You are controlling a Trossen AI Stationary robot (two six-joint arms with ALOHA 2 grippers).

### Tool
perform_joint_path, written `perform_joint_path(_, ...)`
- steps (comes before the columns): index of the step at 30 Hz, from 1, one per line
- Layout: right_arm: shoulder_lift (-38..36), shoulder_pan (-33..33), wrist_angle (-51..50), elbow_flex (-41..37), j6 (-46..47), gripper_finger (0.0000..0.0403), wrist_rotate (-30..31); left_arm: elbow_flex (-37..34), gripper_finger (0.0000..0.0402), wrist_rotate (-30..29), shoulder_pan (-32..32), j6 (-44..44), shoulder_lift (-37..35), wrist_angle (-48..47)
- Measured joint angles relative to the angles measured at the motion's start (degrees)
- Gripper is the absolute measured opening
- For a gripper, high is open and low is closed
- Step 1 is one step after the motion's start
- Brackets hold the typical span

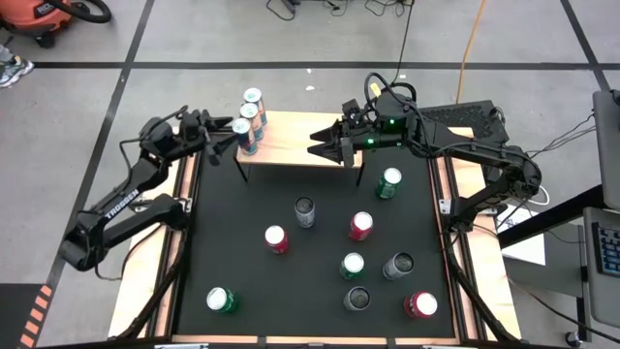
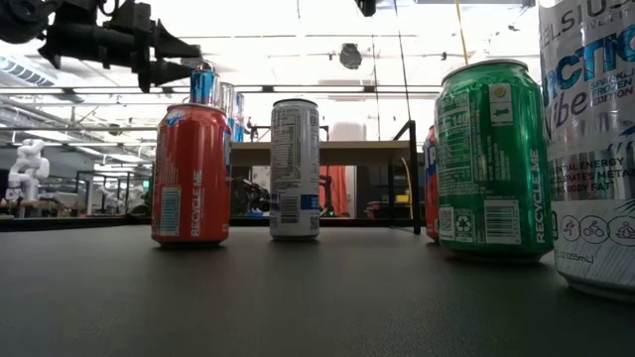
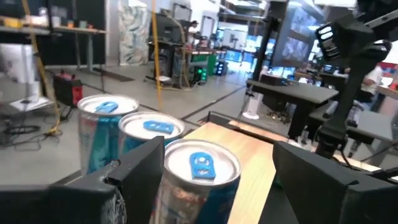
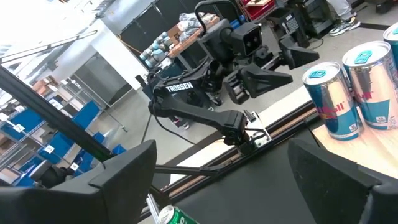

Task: Place canned beverage on shelf
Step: Put the blue soda can on the shelf

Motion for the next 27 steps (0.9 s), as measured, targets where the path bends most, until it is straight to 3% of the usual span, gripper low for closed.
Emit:
perform_joint_path(7,0.00,0.00,-0.27,0.00,-0.32,0.0341,0.00,0.04,0.0299,-5.38,0.00,-2.28,-5.64,-6.28)
perform_joint_path(15,0.00,-0.04,-0.83,0.00,-1.39,0.0341,0.04,0.04,0.0285,-15.30,0.00,-0.70,-10.69,-22.73)
perform_joint_path(27,0.00,-0.36,-0.85,0.00,-3.23,0.0341,1.96,0.07,0.0204,-18.43,0.00,14.20,-5.55,-23.86)
